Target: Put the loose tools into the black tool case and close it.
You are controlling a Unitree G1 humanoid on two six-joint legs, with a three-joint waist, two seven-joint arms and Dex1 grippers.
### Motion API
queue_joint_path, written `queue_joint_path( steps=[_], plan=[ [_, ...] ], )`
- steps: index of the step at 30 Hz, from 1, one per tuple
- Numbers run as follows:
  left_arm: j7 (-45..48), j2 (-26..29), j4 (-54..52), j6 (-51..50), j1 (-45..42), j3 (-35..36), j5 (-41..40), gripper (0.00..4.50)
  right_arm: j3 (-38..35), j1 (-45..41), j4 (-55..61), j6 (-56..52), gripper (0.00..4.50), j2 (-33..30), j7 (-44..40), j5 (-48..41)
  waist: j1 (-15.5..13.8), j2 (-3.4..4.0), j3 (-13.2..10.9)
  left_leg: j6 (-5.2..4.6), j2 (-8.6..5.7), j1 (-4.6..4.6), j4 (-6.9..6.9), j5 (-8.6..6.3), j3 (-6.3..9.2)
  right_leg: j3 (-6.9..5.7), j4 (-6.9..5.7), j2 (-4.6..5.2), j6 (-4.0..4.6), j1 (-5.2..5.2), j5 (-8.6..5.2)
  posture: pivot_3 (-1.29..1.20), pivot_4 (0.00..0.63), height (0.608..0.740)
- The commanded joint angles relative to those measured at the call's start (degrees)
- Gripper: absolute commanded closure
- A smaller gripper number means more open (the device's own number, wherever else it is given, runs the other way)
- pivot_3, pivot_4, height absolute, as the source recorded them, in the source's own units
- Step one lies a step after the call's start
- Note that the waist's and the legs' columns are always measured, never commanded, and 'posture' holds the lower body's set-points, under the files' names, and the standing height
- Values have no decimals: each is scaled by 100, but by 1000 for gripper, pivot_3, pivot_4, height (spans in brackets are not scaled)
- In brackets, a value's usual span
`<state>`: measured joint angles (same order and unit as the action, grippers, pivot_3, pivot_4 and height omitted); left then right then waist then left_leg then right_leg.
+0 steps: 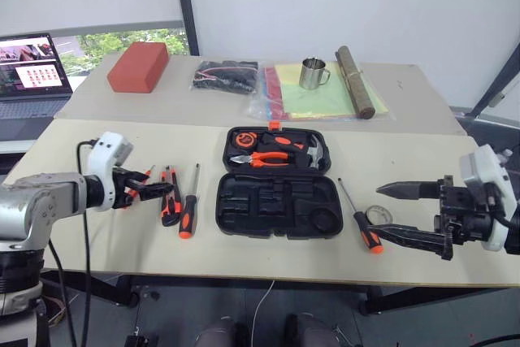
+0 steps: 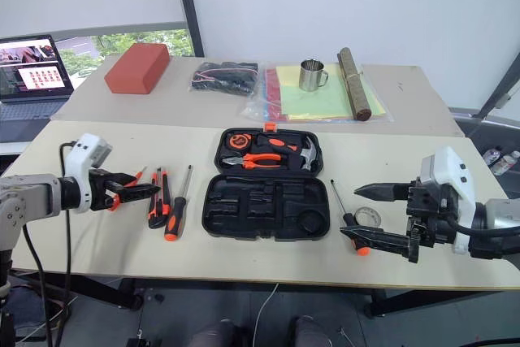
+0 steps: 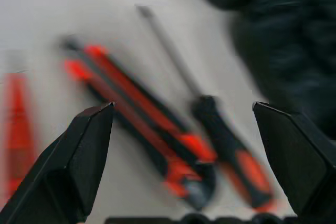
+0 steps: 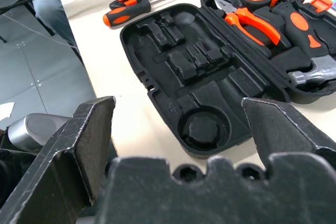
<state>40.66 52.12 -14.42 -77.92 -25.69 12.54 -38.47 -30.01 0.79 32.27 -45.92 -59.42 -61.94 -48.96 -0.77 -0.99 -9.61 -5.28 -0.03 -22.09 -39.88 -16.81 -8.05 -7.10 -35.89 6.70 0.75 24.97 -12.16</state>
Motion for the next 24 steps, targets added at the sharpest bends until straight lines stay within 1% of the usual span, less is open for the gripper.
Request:
queue_joint_path(
  steps=[1,3,6,7,9,12,15,18,21,22,24],
  plan=[
    [-324,-27,-704,-685,96,-39,-160,0,-136,81,221,191,10,100,92,-21,-2,0,0,1,0,3,0,1,0,1,0,-1,0,-2,0,0,150,736],
    [-587,-166,-901,-907,87,-86,-110,0,-150,159,278,214,10,150,123,-24,-4,0,0,4,0,9,0,2,-1,6,-4,-1,0,-5,0,0,150,736],
    [-878,-625,-1177,-1362,-77,-22,-186,0,-185,257,337,249,10,199,148,-25,-22,-1,-1,10,0,17,-1,3,1,8,-6,-2,-1,-14,-1,0,150,736],
    [-963,-679,-1275,-1427,-92,-93,-168,0,-184,266,347,255,10,207,160,-25,-29,-3,-2,14,0,19,-2,1,1,8,-7,-1,-1,-17,-1,0,150,736],
    [-1194,-728,-1431,-1454,-77,-345,-41,0,-192,284,361,265,10,220,177,-28,-36,-8,-3,52,0,19,-6,-21,4,8,-8,-2,0,-17,0,0,150,736],
    [-1522,-772,-1373,-1458,-11,-579,116,0,-202,310,383,289,10,229,204,-39,-56,-8,-3,53,-1,26,-7,-21,3,9,-10,-2,21,-22,13,0,150,736],
    [-1712,-827,-1230,-1458,115,-659,196,0,-239,360,410,309,10,233,217,-59,-65,-7,-3,54,1,50,-5,-21,4,9,-7,-4,23,-44,12,0,150,736],
    [-1836,-987,-1097,-1457,200,-758,302,774,-262,406,460,333,0,226,208,-90,-65,-6,-2,57,3,79,2,-23,4,14,-5,-3,-2,-68,-4,0,150,736],
    [-1883,-1082,-976,-1444,204,-758,374,1850,-267,408,517,340,0,210,193,-134,-67,-6,-2,60,4,84,3,-25,4,18,-7,-2,-2,-69,-5,0,150,736],
    [-1887,-1100,-937,-1440,196,-755,401,2281,-273,408,532,340,0,202,184,-147,-82,-5,-1,60,5,84,3,-25,4,17,-8,-2,-1,-68,-4,0,150,736],
    [-1876,-1096,-807,-1360,157,-760,454,2928,-299,410,545,335,0,193,172,-171,-96,-3,0,61,4,85,4,-25,5,17,-8,0,3,-69,-2,0,150,736]
  ],
)
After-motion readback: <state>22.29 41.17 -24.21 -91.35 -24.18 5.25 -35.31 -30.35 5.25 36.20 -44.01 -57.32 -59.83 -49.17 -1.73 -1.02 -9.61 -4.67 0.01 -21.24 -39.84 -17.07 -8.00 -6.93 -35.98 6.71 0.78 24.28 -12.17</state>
